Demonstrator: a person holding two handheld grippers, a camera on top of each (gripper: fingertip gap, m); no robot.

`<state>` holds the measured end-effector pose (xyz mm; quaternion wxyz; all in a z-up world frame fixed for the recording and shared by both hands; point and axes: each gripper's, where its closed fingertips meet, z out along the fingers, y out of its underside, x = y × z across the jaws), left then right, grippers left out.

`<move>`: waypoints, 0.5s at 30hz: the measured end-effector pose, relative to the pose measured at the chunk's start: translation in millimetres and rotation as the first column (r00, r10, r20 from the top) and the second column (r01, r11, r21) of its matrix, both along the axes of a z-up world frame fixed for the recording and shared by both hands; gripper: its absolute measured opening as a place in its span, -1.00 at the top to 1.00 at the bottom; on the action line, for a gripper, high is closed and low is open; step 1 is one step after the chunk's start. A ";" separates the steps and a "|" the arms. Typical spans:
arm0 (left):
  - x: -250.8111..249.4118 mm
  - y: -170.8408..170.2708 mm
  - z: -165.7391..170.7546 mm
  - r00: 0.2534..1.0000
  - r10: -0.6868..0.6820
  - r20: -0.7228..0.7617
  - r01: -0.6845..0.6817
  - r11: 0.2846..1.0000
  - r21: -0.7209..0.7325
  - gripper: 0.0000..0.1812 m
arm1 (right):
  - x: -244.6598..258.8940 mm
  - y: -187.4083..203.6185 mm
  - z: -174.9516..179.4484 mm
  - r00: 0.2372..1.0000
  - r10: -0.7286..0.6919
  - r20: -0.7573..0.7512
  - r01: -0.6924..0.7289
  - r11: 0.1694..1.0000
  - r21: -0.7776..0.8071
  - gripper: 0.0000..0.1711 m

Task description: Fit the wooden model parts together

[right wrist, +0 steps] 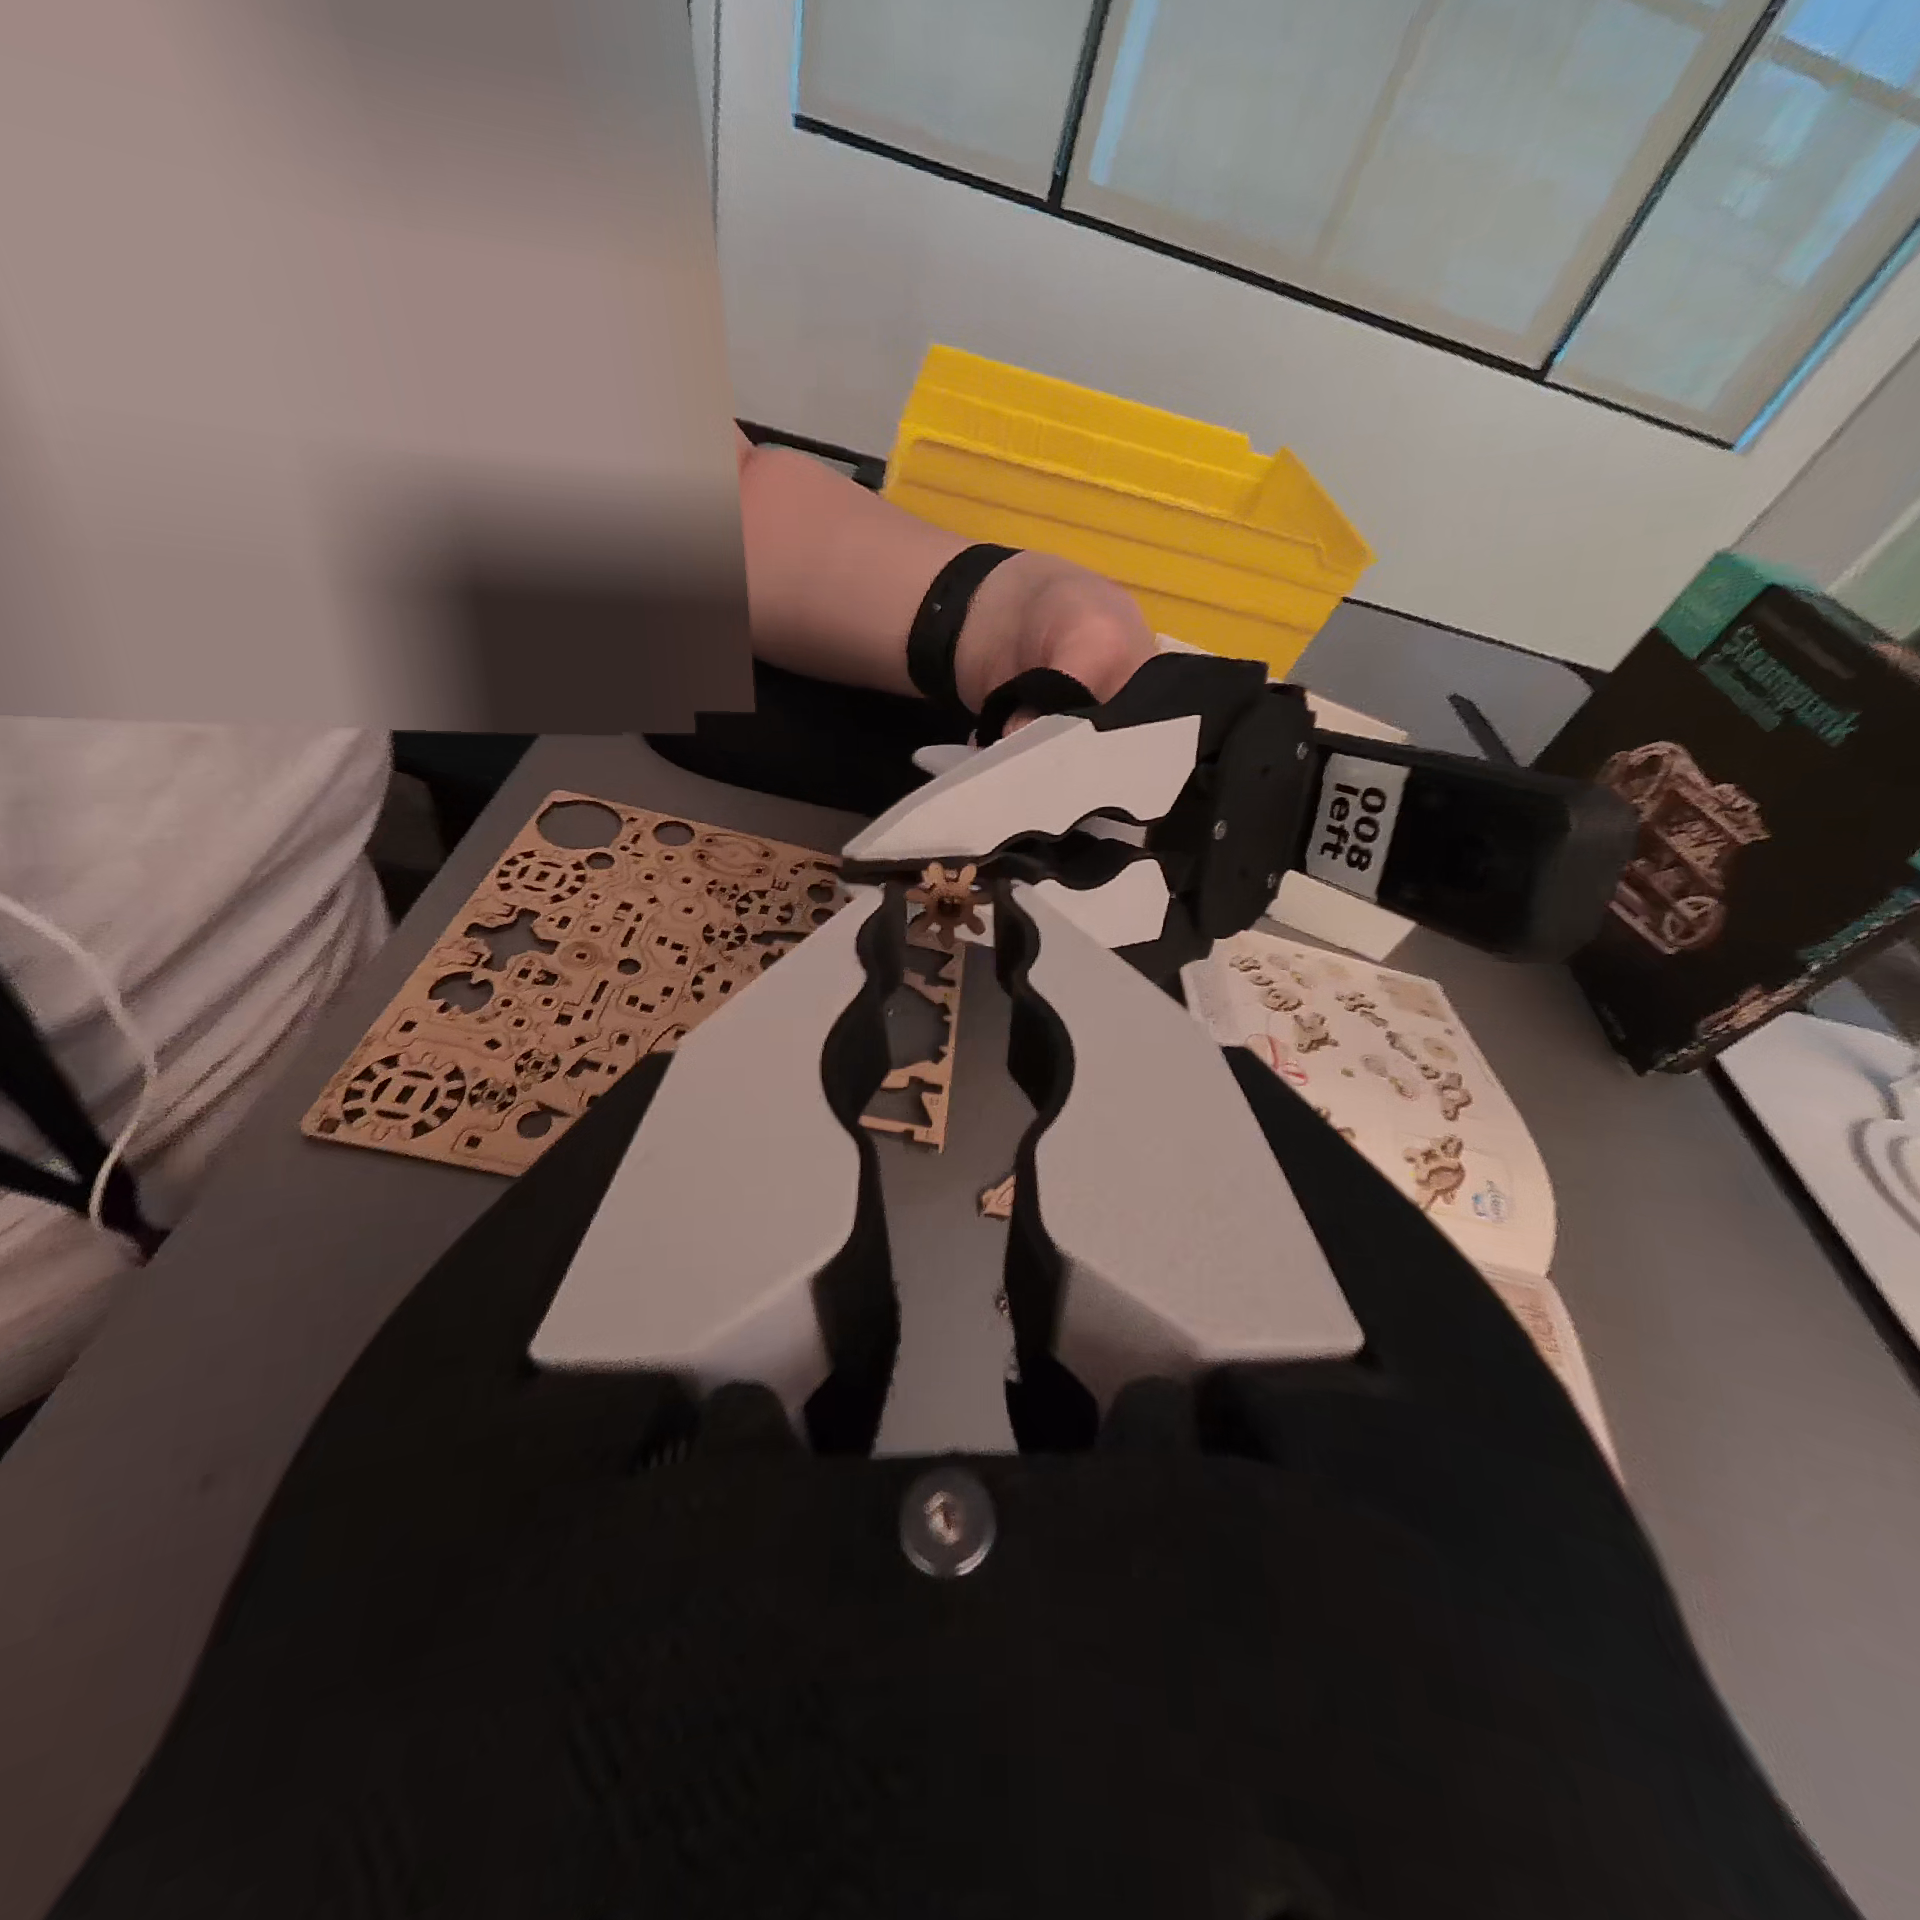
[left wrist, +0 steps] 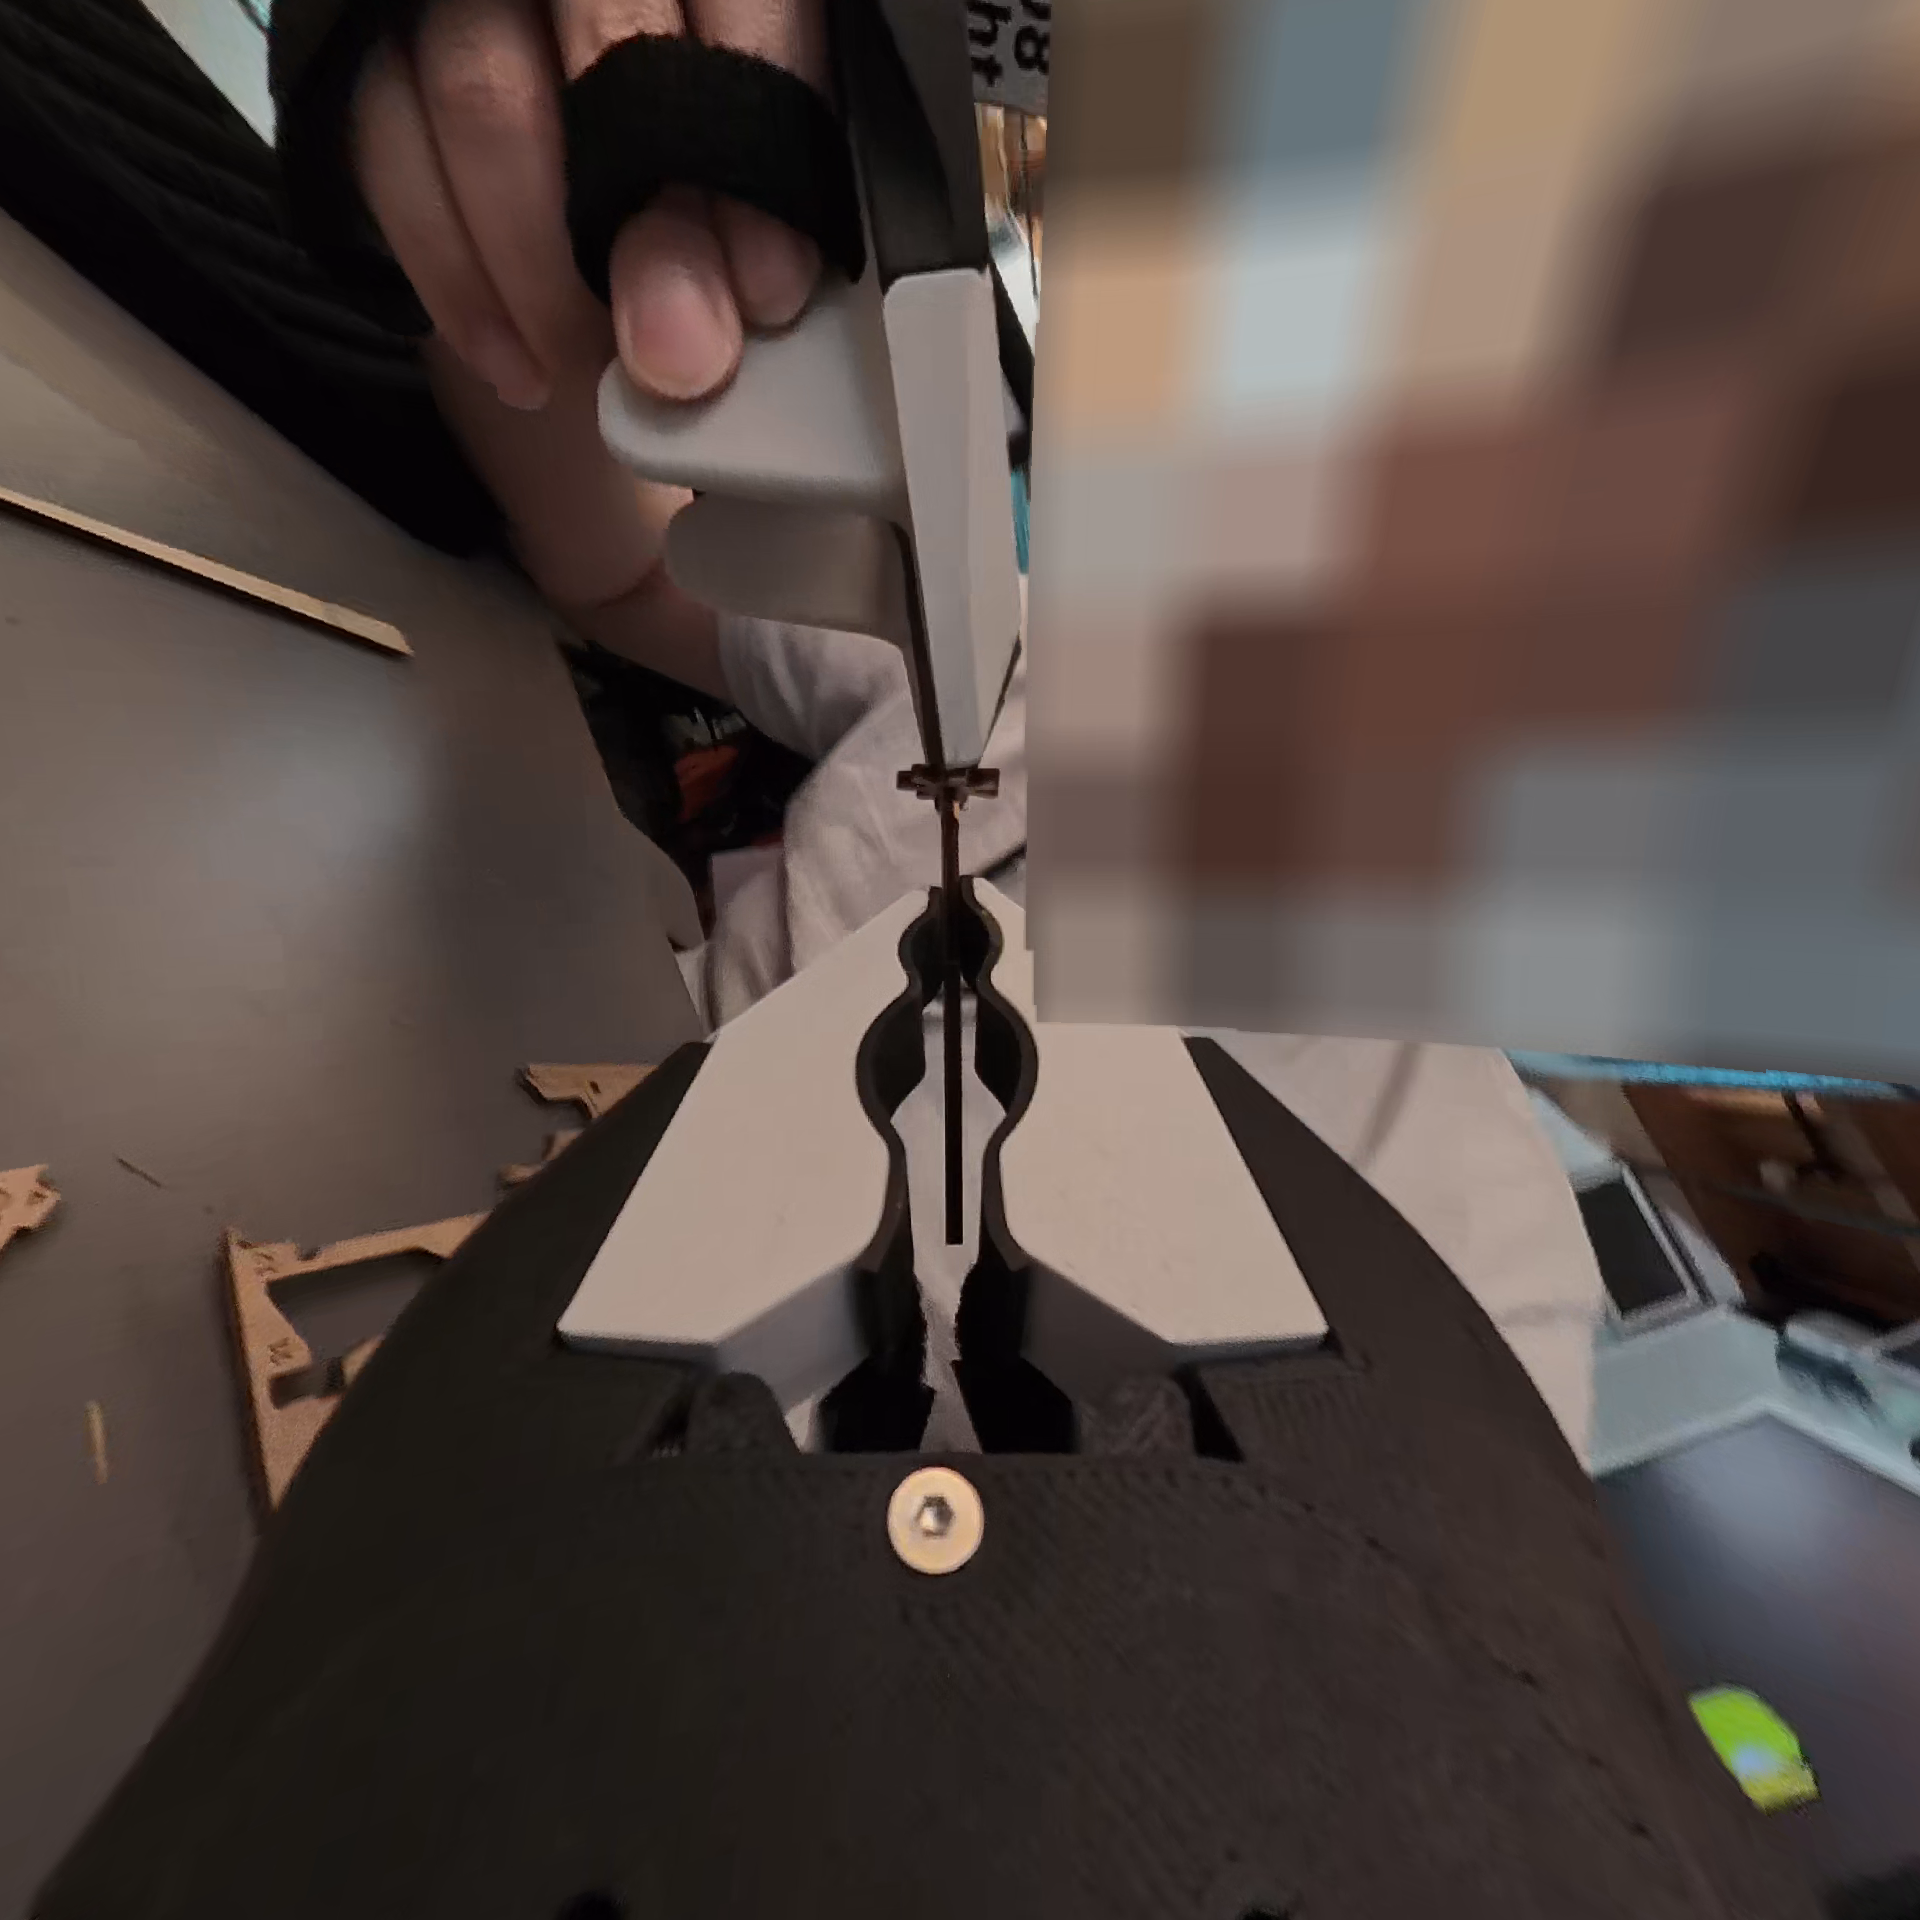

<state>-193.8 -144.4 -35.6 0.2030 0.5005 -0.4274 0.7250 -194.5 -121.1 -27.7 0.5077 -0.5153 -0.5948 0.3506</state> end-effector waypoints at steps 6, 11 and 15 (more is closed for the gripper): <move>-18.3 -4.2 -5.9 0.996 -0.084 -0.012 0.084 0.990 0.109 1.00 | -15.9 -4.6 -5.4 0.995 -0.081 0.052 0.074 0.989 0.130 0.82; -21.9 -5.9 -9.6 0.995 -0.095 -0.027 0.098 0.987 0.131 1.00 | -18.8 -6.0 -8.3 0.994 -0.085 0.065 0.074 0.985 0.153 0.82; -22.4 -5.2 -10.3 0.995 -0.095 -0.028 0.098 0.987 0.131 1.00 | -19.1 -4.3 -9.6 0.993 -0.094 0.069 0.082 0.984 0.156 0.82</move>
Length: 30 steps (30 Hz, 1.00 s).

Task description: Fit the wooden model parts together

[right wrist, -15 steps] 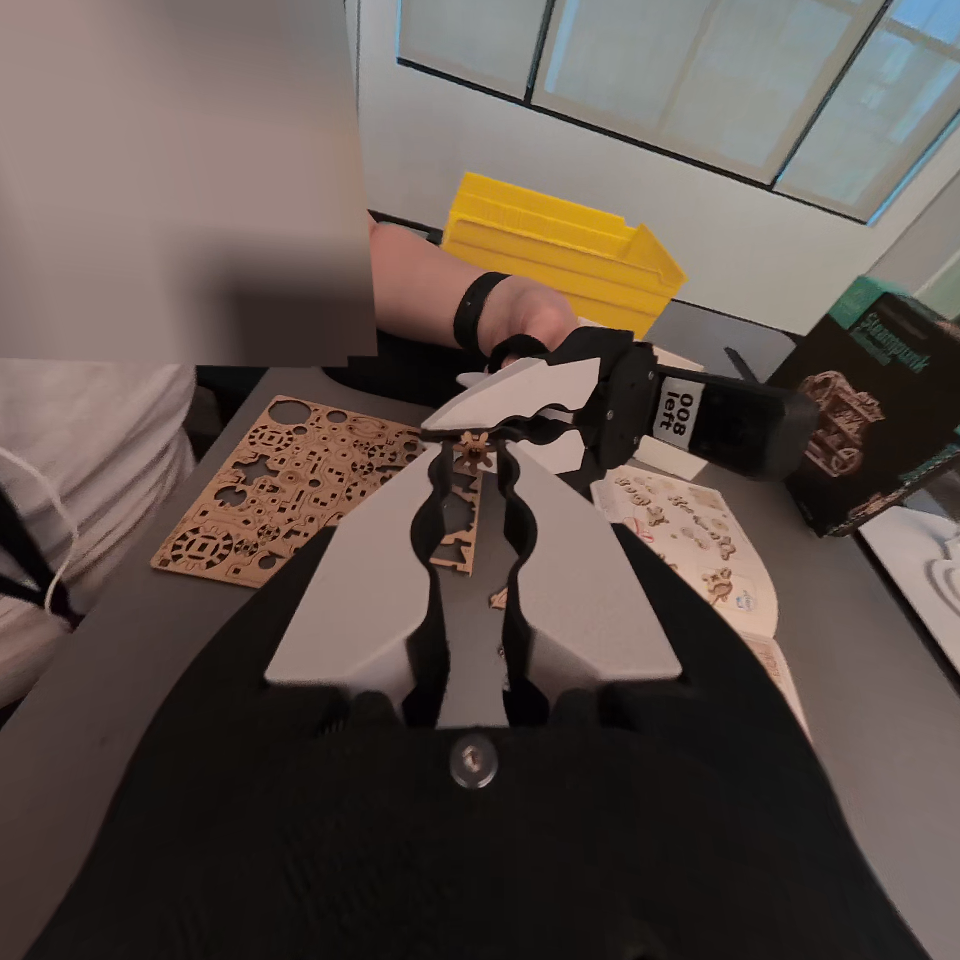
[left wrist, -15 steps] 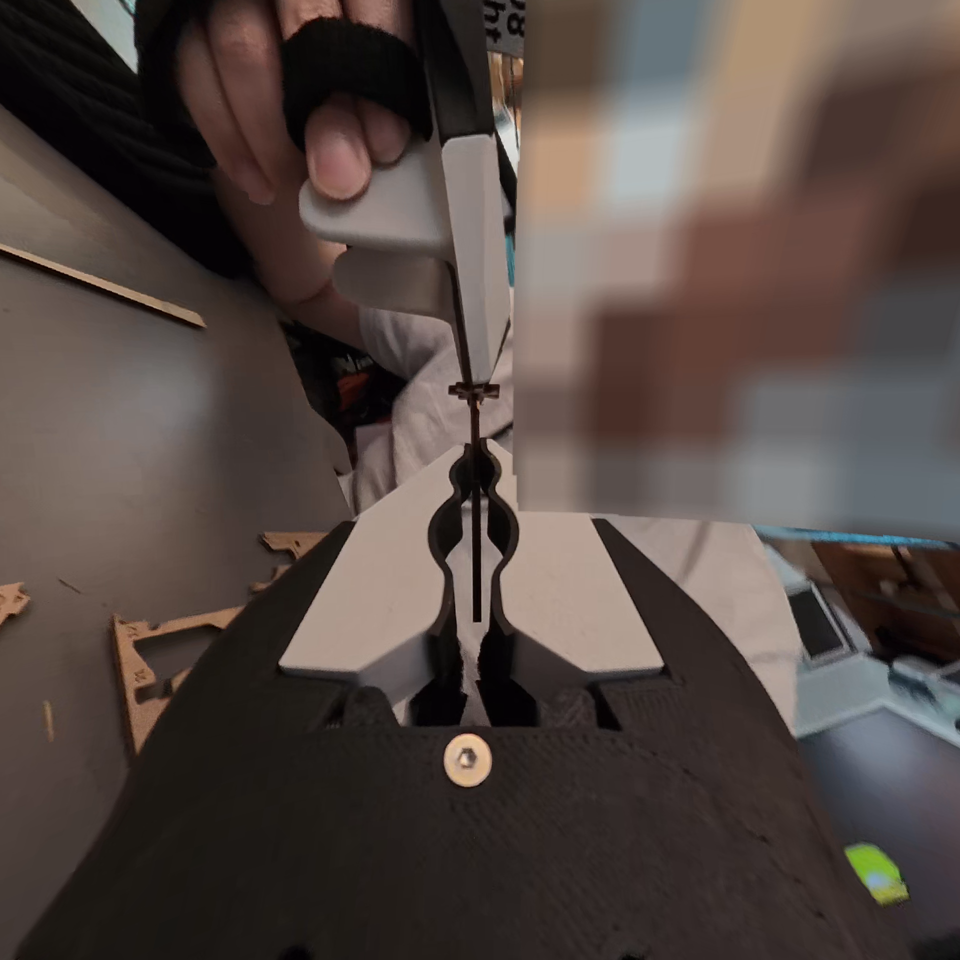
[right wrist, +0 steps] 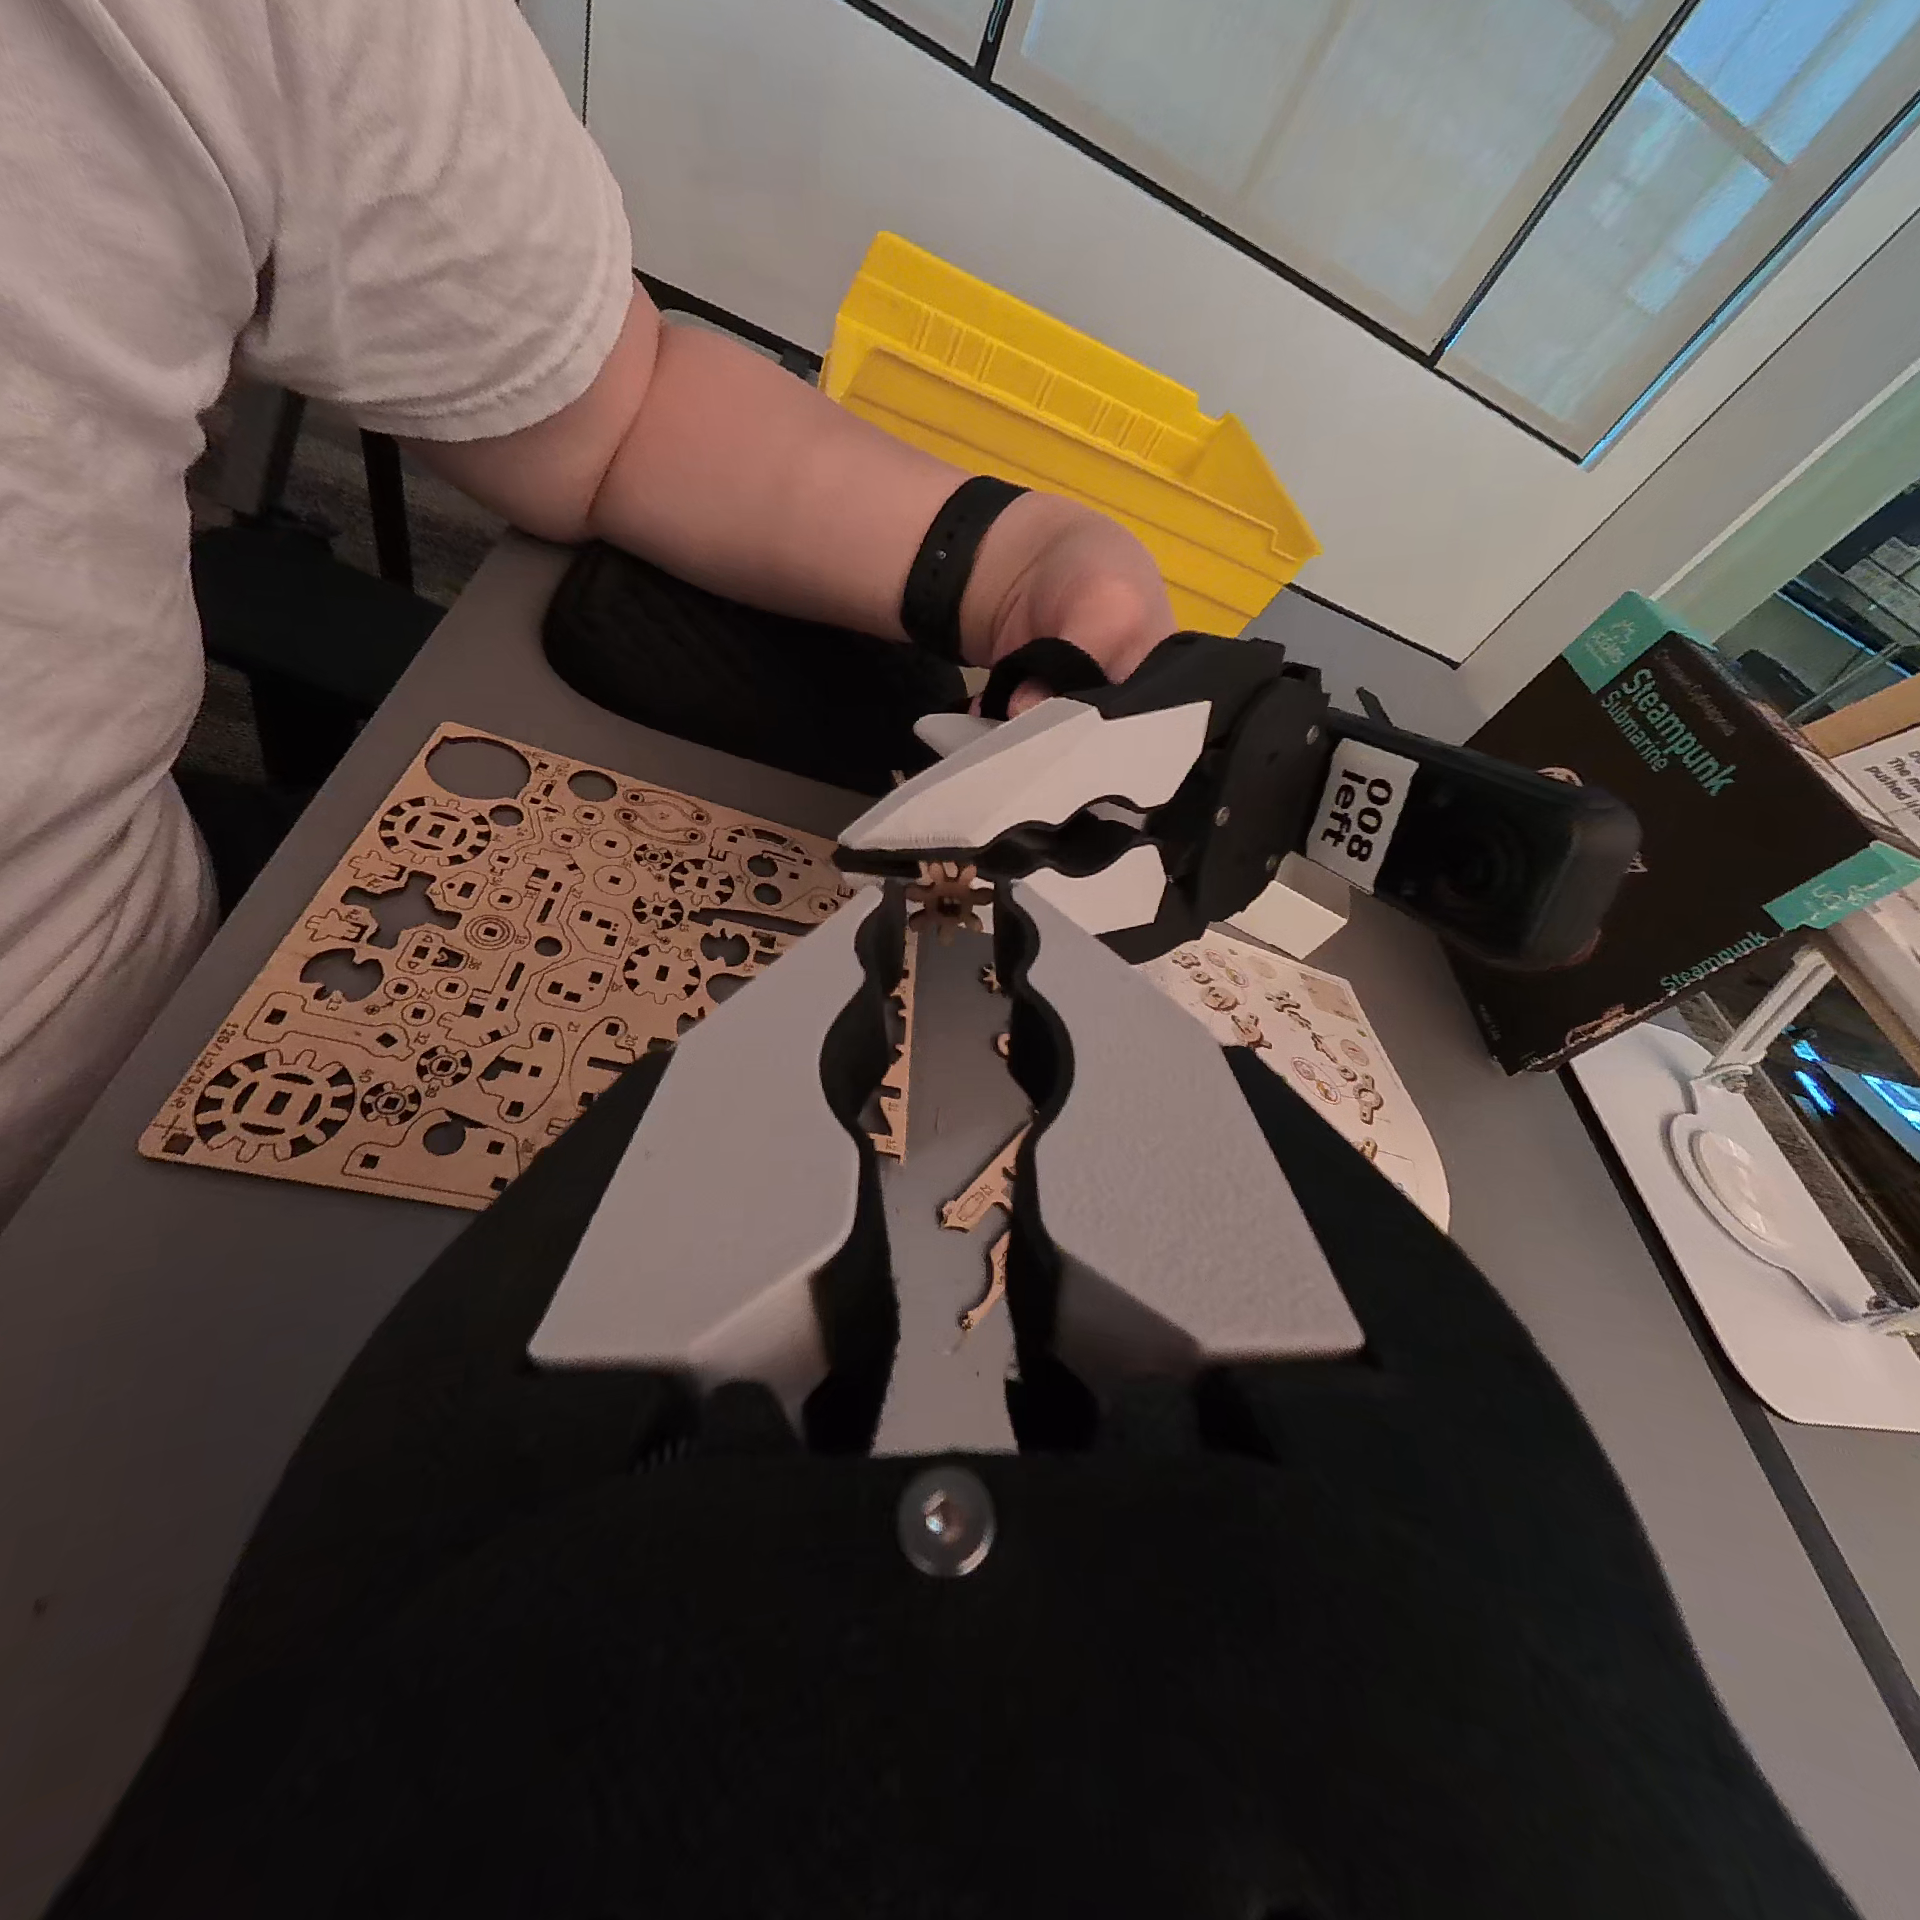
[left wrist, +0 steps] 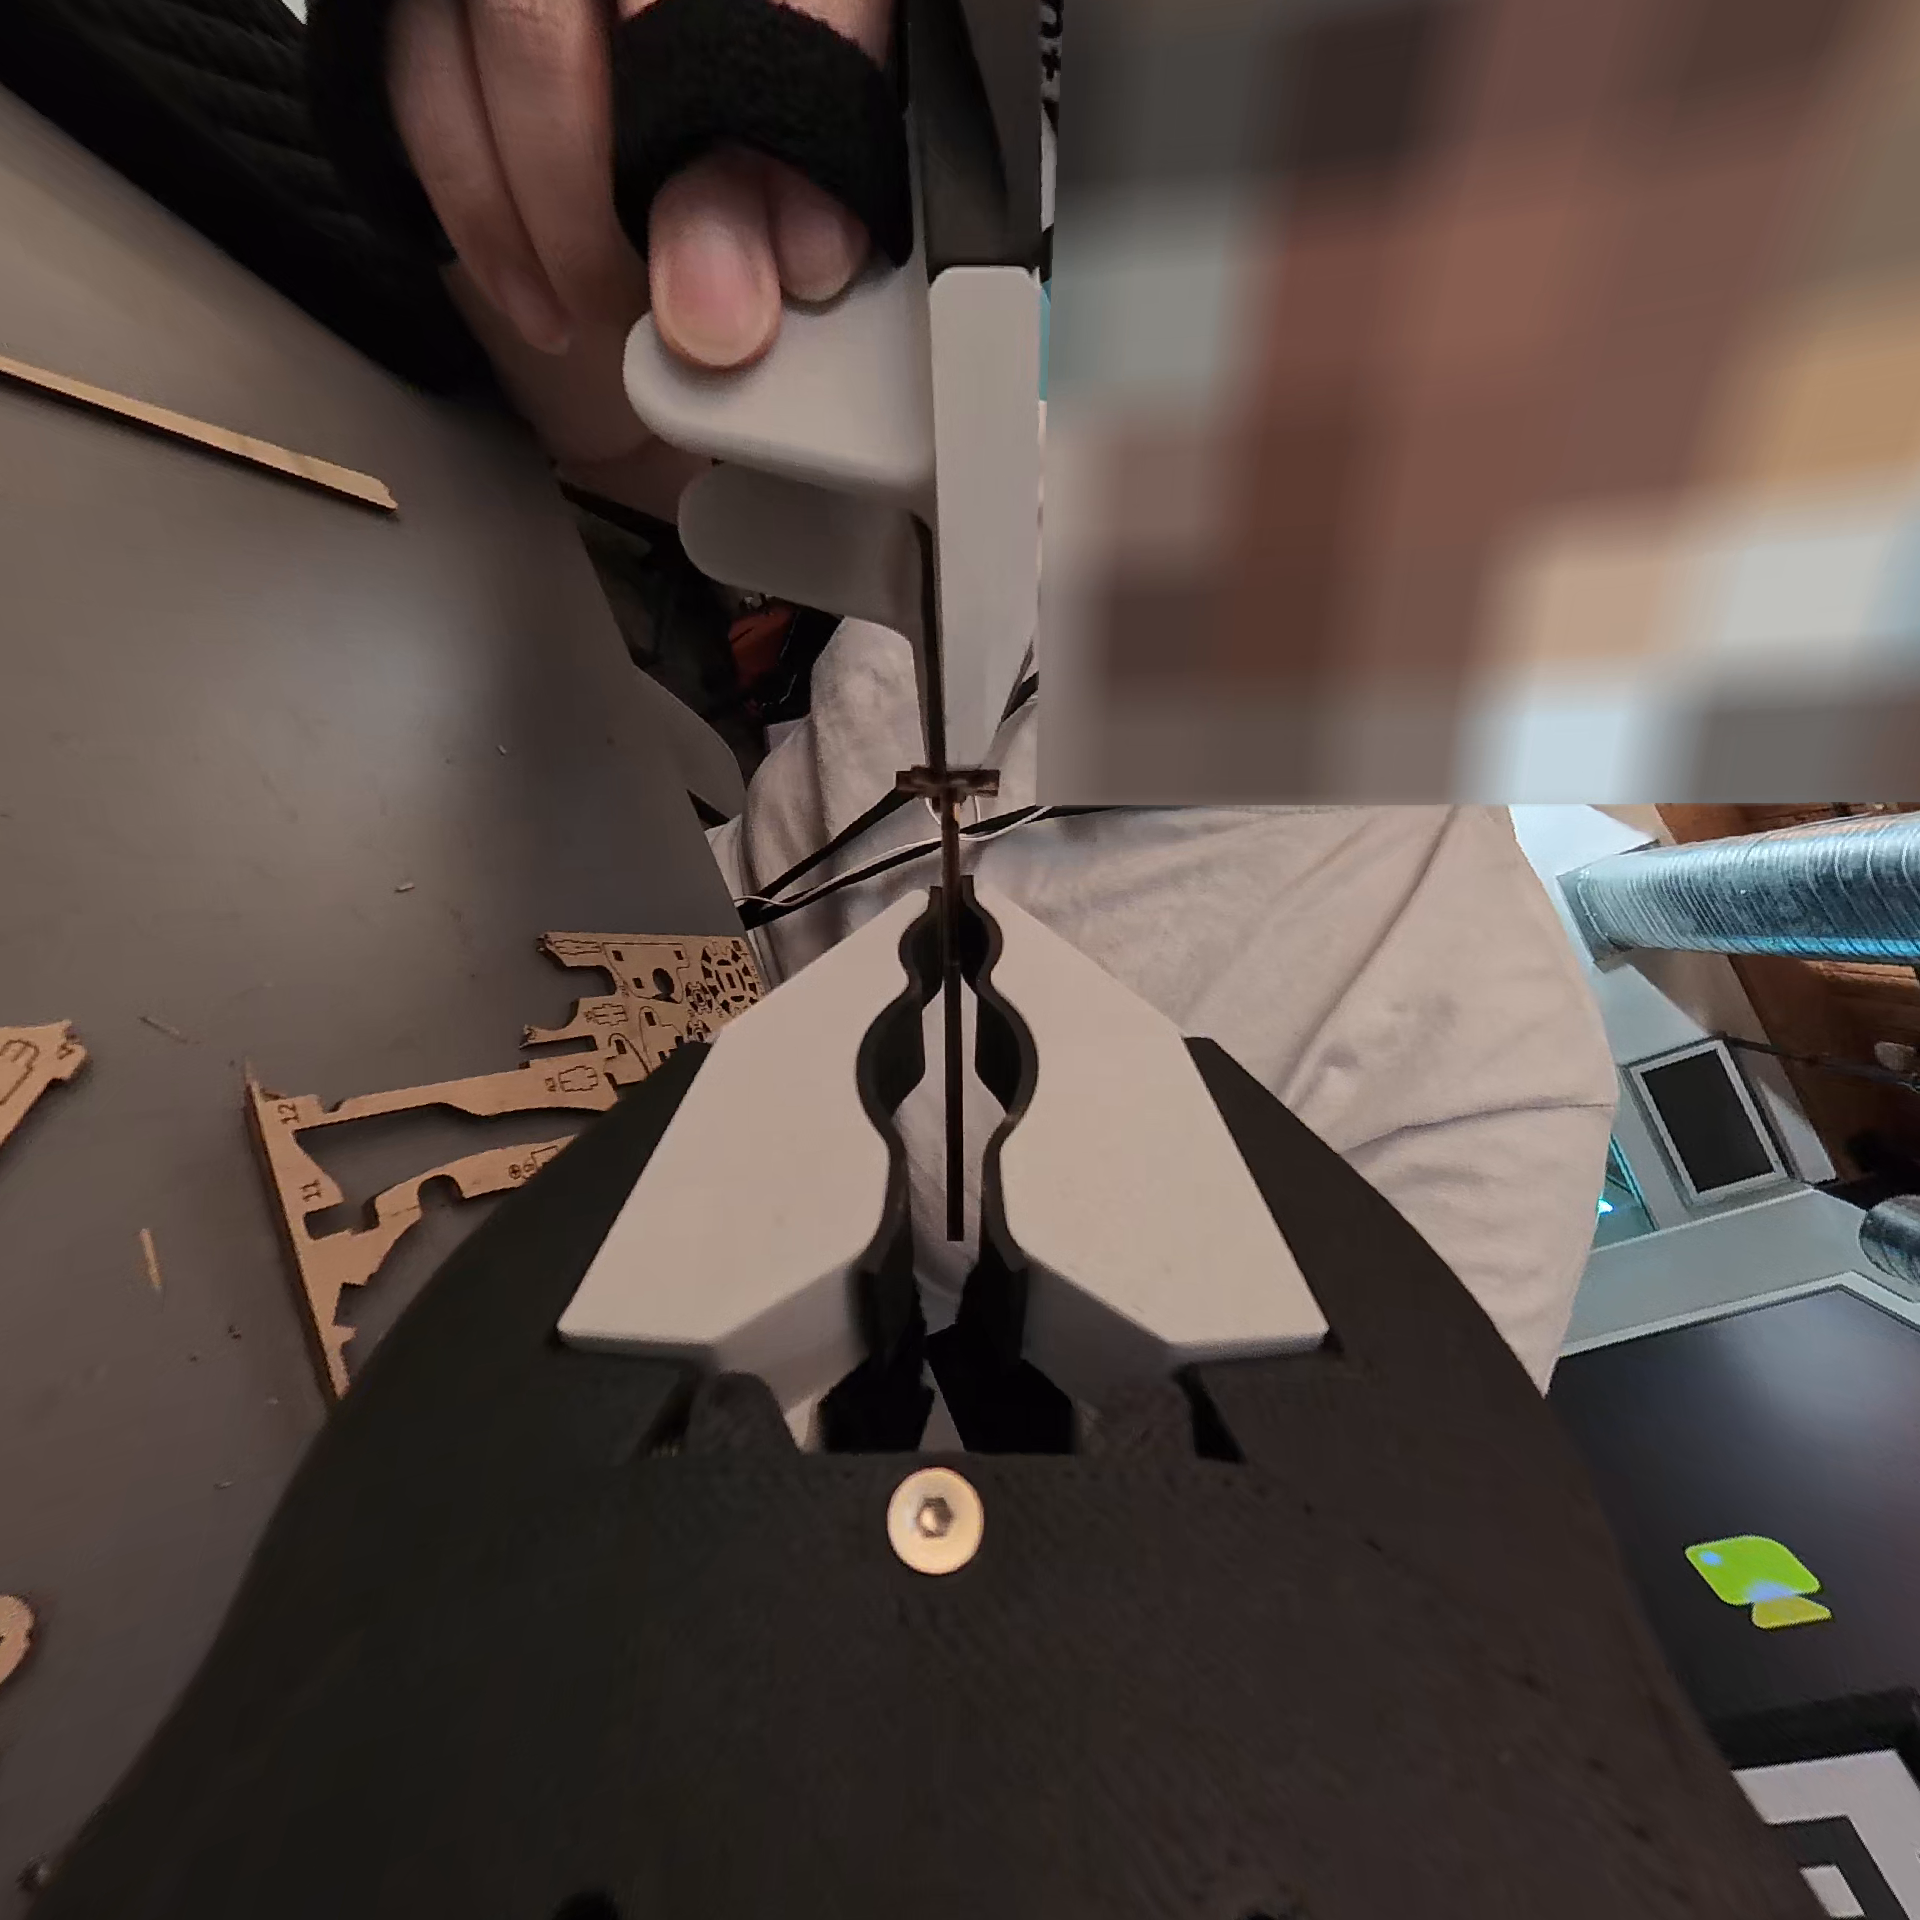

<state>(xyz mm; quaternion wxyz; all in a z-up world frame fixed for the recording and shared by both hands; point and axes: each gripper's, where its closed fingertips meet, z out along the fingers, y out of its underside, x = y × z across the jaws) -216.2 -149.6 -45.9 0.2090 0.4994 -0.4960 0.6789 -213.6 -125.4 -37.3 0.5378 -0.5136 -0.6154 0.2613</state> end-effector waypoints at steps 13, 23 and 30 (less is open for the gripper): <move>-1.5 -2.4 -4.5 1.000 -0.019 -0.016 0.019 1.000 -0.005 1.00 | -2.1 2.5 -5.5 1.000 -0.004 0.008 0.004 1.000 0.006 0.82; -0.5 -1.7 -5.2 1.000 -0.010 -0.019 0.010 1.000 -0.006 1.00 | -1.5 5.0 -6.1 1.000 -0.011 0.008 0.011 1.000 0.007 0.82; 0.9 -3.5 -2.5 1.000 -0.011 -0.010 0.011 1.000 -0.013 1.00 | -2.3 7.4 -14.7 1.000 -0.002 0.023 0.002 1.000 0.002 0.87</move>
